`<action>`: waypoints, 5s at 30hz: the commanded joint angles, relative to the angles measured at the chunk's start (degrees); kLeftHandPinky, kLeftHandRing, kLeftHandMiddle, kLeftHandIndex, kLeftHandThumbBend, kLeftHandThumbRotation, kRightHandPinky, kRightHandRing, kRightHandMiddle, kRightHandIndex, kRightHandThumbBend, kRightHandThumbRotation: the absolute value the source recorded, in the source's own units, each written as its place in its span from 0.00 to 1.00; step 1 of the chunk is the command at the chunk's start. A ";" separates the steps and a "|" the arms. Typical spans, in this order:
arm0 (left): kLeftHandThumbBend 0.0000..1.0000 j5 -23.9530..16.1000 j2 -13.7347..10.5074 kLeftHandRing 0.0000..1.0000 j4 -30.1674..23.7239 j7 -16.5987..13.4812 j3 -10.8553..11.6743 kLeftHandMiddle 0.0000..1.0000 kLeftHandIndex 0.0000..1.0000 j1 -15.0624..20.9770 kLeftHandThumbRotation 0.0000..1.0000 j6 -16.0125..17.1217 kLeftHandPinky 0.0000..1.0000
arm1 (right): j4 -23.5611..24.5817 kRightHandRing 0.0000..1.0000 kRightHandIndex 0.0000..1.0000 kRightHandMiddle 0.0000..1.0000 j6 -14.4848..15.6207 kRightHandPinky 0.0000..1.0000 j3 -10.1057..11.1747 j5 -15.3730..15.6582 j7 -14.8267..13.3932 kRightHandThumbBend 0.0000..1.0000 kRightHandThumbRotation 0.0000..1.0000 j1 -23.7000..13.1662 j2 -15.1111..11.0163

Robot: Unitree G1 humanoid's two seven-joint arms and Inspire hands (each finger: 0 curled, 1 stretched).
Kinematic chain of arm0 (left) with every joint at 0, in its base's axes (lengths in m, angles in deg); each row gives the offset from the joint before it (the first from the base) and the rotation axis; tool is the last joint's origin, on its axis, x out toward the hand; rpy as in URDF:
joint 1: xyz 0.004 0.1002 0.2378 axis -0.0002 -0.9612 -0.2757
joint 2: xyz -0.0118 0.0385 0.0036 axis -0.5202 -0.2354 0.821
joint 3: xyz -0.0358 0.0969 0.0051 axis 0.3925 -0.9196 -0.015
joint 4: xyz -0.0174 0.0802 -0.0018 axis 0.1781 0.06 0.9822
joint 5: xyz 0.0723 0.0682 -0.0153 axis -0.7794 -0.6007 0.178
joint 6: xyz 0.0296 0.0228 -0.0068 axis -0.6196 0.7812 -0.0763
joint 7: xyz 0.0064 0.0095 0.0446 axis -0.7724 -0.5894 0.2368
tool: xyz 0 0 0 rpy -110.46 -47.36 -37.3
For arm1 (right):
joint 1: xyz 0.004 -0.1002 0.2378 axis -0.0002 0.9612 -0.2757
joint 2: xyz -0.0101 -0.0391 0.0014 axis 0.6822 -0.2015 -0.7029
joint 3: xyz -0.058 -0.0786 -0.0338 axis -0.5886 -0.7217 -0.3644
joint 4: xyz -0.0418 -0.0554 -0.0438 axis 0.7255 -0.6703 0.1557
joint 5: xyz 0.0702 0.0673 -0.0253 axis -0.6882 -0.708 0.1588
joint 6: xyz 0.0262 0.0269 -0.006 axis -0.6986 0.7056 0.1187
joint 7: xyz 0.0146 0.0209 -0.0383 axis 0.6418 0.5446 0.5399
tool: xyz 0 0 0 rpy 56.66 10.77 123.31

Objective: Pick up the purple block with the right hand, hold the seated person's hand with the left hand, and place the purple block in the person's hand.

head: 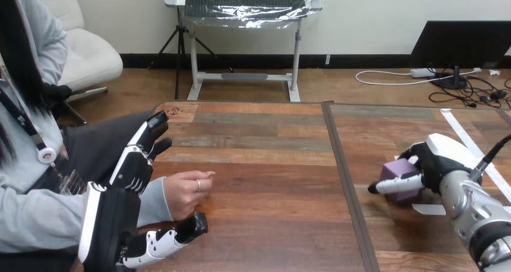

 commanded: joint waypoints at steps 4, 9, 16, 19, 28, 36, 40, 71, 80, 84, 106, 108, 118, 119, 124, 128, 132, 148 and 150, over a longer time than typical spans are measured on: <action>1.00 0.11 -0.52 0.92 -3.87 0.25 -0.24 0.92 0.88 1.31 0.57 -0.04 0.86 | 0.98 0.52 0.67 0.59 -2.03 0.44 0.66 -0.93 -2.98 0.94 0.30 -0.51 1.02; 1.00 0.54 -0.63 0.92 -4.63 0.51 -0.44 0.92 0.88 0.74 0.57 -0.64 0.86 | 0.98 0.53 0.62 0.59 -2.34 0.45 0.66 -1.01 -3.88 0.92 0.24 -0.13 0.99; 1.00 0.14 -0.39 0.92 -5.30 0.42 -0.06 0.92 0.88 0.24 0.57 -0.89 0.86 | 0.88 0.37 0.48 0.44 -1.85 0.31 0.38 -0.86 -5.38 0.88 0.16 0.33 1.15; 1.00 -0.24 -0.35 0.91 -5.36 0.26 0.22 0.92 0.88 0.10 0.57 -0.77 0.86 | 0.87 0.30 0.42 0.39 -1.68 0.23 0.05 -0.54 -6.45 0.85 0.13 0.51 1.26; 1.00 -0.44 -0.50 0.91 -5.47 0.31 0.39 0.92 0.88 -0.05 0.57 -0.59 0.85 | 0.99 0.20 0.35 0.29 -2.18 0.13 -0.05 -0.49 -8.63 0.70 0.05 0.86 1.50; 1.00 -0.54 -0.57 0.91 -5.73 0.37 0.40 0.92 0.88 -0.30 0.57 -0.69 0.85 | 1.17 0.17 0.33 0.26 -2.95 0.10 1.32 -1.99 -9.46 0.59 0.02 0.92 1.62; 1.00 -0.24 -0.64 0.91 -5.57 0.59 0.15 0.92 0.88 -0.20 0.56 -0.56 0.85 | 1.28 0.15 0.31 0.25 -3.47 0.09 1.87 -2.79 -9.48 0.55 0.01 0.87 1.54; 1.00 -1.05 -0.07 0.91 -3.81 0.33 0.24 0.92 0.88 1.01 0.55 -0.70 0.84 | 2.63 0.12 0.28 0.20 -10.36 0.06 5.36 -7.46 -9.06 0.43 0.00 0.64 1.17; 1.00 -2.89 -0.24 0.88 -3.61 -0.49 0.94 0.90 0.87 1.45 0.54 -1.23 0.81 | 3.47 0.11 0.26 0.19 -12.98 0.06 6.35 -8.94 -8.93 0.42 0.00 0.63 1.51; 1.00 -3.13 -0.70 0.88 -3.55 -0.40 0.97 0.90 0.88 1.54 0.52 -1.64 0.81 | 3.58 0.12 0.26 0.20 -13.84 0.07 6.64 -9.47 -8.83 0.41 0.00 0.66 1.66; 1.00 -9.88 -1.67 0.93 -5.59 -4.54 3.92 0.94 0.91 1.40 0.44 -5.91 0.86 | 6.32 0.12 0.25 0.20 -17.74 0.07 7.89 -11.11 -8.49 0.38 0.00 0.55 3.06; 1.00 -12.02 -1.75 0.93 -6.05 -5.88 4.71 0.94 0.91 1.38 0.45 -6.73 0.86 | 6.64 0.12 0.25 0.20 -17.94 0.07 7.93 -11.27 -8.46 0.38 0.00 0.57 3.20; 1.00 -19.68 -2.91 0.90 -7.61 -11.38 6.84 0.92 0.90 1.50 0.47 -10.40 0.83 | 8.64 0.12 0.25 0.20 -19.31 0.07 8.77 -12.87 -7.19 0.39 0.00 0.85 4.14; 1.00 -19.97 -3.01 0.90 -7.64 -11.74 6.84 0.92 0.90 1.53 0.47 -10.62 0.83 | 8.76 0.12 0.25 0.20 -19.41 0.07 8.89 -13.08 -7.02 0.39 0.00 0.88 4.23; 1.00 -21.97 -3.66 0.90 -7.08 -14.02 7.10 0.92 0.89 2.04 0.46 -11.91 0.82 | 10.25 0.12 0.25 0.19 -19.48 0.07 8.80 -13.44 -7.01 0.39 0.00 1.11 4.78; 1.00 -25.39 -4.50 0.90 -7.51 -16.29 7.52 0.91 0.89 2.20 0.46 -13.22 0.82 | 10.99 0.12 0.24 0.19 -19.83 0.07 8.73 -13.49 -7.03 0.39 0.00 1.34 5.08; 1.00 -29.80 -5.51 0.90 -7.94 -19.59 7.98 0.91 0.89 2.53 0.47 -14.91 0.82 | 11.36 0.11 0.23 0.19 -20.95 0.07 8.85 -13.66 -7.01 0.40 0.00 1.57 5.47; 1.00 -39.87 -11.82 0.91 -7.68 -27.16 6.43 0.90 0.89 4.61 0.46 -20.89 0.86 | 13.27 0.10 0.21 0.17 -22.64 0.06 8.77 -13.38 -7.56 0.39 0.00 2.29 6.48; 1.00 -41.32 -12.83 0.90 -7.64 -27.94 6.12 0.90 0.89 4.90 0.46 -21.92 0.86 | 13.26 0.10 0.21 0.16 -22.72 0.06 8.89 -13.52 -7.49 0.39 0.00 2.32 6.65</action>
